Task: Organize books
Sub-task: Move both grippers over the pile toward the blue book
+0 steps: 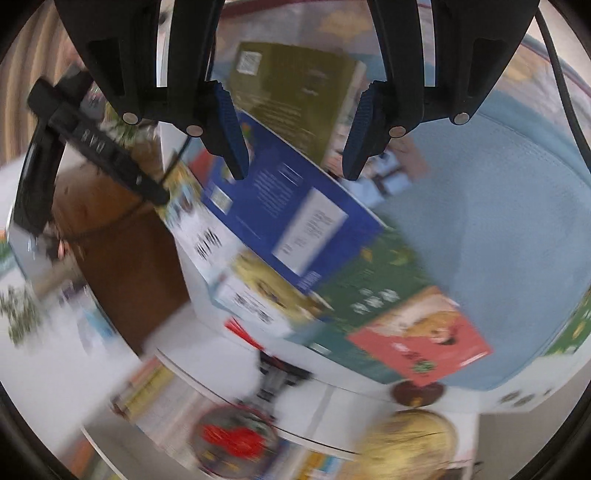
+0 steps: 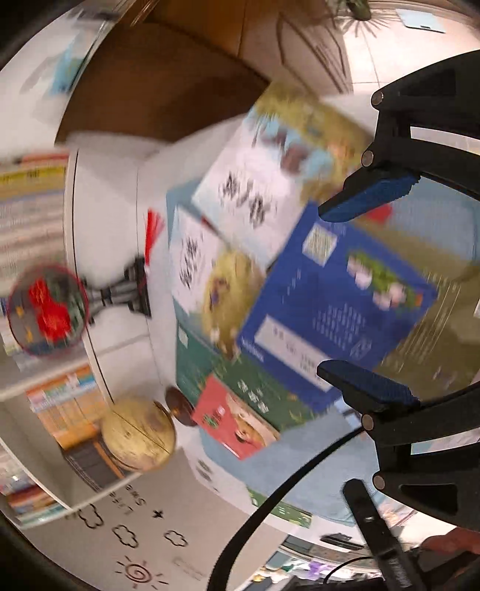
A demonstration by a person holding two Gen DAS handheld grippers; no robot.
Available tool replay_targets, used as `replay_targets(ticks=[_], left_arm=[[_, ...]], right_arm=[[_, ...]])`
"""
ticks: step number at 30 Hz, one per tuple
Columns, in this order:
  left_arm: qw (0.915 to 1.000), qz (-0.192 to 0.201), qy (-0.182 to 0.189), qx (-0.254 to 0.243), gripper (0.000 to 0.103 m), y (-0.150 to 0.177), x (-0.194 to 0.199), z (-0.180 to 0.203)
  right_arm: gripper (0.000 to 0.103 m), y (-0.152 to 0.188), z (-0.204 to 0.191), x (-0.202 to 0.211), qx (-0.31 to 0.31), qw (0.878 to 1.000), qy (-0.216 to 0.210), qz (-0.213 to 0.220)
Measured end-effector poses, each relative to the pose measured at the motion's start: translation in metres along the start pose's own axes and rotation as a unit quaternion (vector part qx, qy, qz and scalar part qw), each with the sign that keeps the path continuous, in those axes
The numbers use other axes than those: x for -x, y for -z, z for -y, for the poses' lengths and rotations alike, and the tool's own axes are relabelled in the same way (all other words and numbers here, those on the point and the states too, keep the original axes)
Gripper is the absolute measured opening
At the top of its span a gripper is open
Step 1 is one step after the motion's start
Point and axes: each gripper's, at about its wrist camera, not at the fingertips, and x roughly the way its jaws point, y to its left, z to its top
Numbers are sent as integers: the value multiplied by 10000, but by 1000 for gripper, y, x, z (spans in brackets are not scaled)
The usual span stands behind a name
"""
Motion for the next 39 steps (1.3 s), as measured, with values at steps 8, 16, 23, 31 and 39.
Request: replay_targets(ticks=[8, 16, 23, 31, 39], left_arm=[[9977, 288, -541, -274, 50, 82, 14, 40], [9966, 299, -564, 524, 50, 116, 17, 46], [9941, 106, -848, 662, 50, 91, -17, 55], [9829, -168, -782, 1656, 50, 65, -87, 38], [9743, -194, -1017, 2003, 50, 59, -117, 32]], right_arm=[[75, 26, 32, 31, 148, 9987, -298, -388], [85, 41, 30, 53, 758, 9949, -591, -292], [86, 15, 46, -2, 689, 9814, -1413, -1101], [82, -20, 62, -66, 1463, 9781, -1074, -1024], [50, -33, 46, -140, 2226, 9619, -981, -1249]])
